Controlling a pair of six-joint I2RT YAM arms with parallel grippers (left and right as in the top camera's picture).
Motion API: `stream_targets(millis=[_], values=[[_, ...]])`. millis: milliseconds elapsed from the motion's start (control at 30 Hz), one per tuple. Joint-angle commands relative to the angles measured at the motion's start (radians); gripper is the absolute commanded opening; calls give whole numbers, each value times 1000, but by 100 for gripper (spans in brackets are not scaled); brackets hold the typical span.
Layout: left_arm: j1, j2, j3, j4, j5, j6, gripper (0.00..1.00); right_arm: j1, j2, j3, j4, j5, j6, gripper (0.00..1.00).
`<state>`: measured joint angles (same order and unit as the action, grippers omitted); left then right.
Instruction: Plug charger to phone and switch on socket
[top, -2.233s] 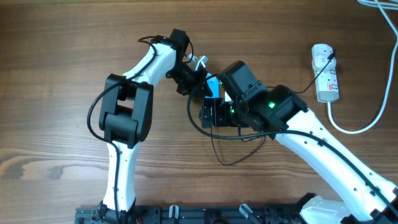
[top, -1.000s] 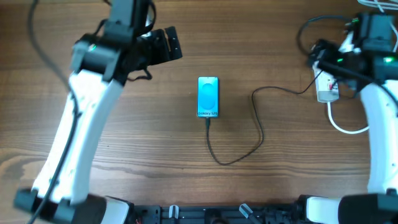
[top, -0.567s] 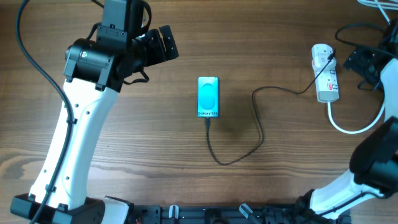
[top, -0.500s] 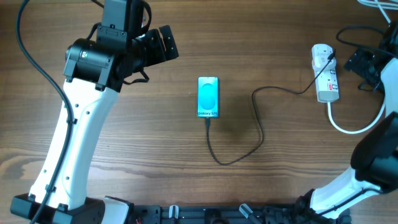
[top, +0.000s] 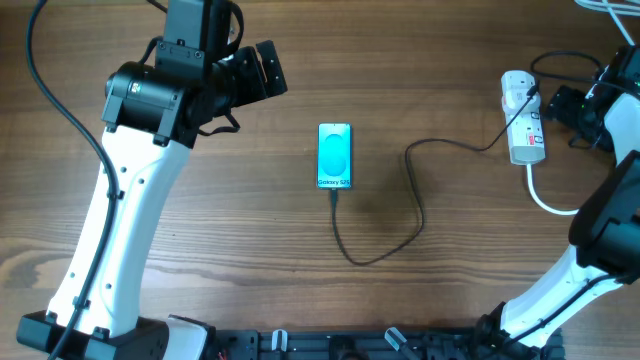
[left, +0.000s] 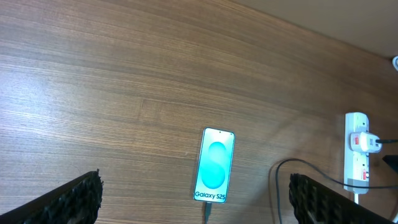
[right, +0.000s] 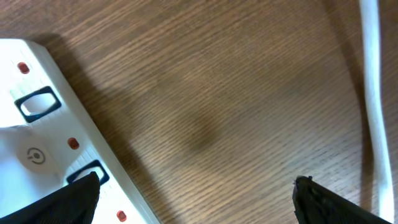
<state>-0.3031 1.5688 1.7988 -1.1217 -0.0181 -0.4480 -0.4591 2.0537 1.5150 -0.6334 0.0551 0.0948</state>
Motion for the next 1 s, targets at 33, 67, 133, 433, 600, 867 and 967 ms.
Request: stream_targets(millis=[33,67,133,433,600,867,967], values=[[-1,3,-6,-1,-17,-9,100,0,35,-19,49,-91,-41,100],[-1,3,-6,-1,-17,-9,100,-1,35,-24,55,-90,-41,100],[-1,3,-6,-1,-17,-9,100,-2,35,-31,72,-90,-40,100],[-1,3,-6,-1,-17,-9,100,-33,37,-35,76,-106,-9,100],[-1,3,-6,-1,-17,-9,100,-36,37,-35,74,-170,-17,100],[-1,3,-6,-1,-17,-9,100,-33,98,-35,64,-200,-14,100],[-1,3,-6,-1,-17,-9,100,-31,103,-35,68,-214,-15,100]])
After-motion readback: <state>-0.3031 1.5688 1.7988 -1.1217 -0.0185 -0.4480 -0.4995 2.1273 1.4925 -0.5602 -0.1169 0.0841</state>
